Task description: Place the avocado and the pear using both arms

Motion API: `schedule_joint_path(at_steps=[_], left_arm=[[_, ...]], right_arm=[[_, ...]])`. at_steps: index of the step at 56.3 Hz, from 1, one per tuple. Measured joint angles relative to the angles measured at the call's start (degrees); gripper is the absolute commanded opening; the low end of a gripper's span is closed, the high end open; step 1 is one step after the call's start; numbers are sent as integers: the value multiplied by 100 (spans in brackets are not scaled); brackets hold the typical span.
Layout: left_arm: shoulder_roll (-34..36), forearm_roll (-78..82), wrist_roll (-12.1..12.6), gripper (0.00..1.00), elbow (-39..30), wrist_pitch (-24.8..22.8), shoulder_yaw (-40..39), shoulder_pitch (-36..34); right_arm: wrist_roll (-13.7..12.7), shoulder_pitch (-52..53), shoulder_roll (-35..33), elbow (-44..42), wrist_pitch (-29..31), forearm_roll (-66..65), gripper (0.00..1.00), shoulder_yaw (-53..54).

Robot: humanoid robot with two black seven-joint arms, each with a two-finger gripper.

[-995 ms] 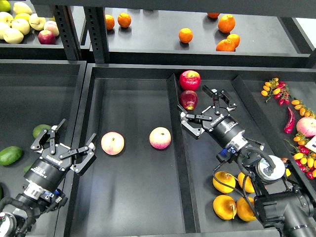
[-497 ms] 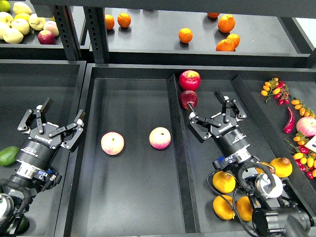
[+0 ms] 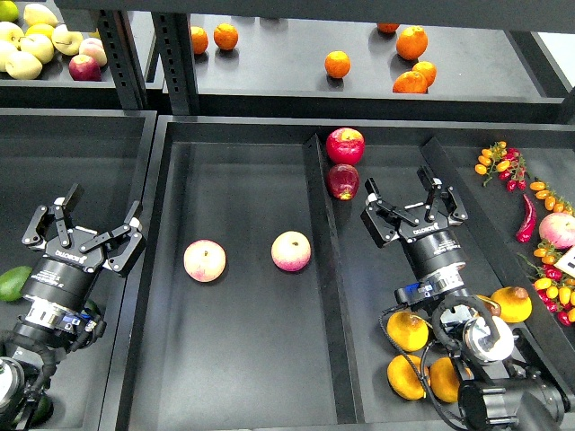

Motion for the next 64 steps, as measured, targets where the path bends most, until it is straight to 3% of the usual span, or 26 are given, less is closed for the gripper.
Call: schedule_joint_path(at_steps=[13, 19, 31, 48, 64], left_arm=[[0, 79, -116, 99, -51, 0, -285, -13], [0, 326, -293, 99, -72, 1, -488, -28], [0, 409, -327, 99, -170, 15, -468, -27], [0, 447, -346, 99, -337, 23, -68, -21], [0, 448, -350, 99, -410, 16, 52, -13]], right_arm=[[156, 0, 0, 278, -303, -765, 99, 345], [417, 0, 0, 420, -323, -812, 99, 339], [869, -8, 0, 486, -325, -813, 99, 287], [901, -17, 0, 630, -325, -663, 99, 189], [908, -20, 0, 652, -262, -5, 99, -665]])
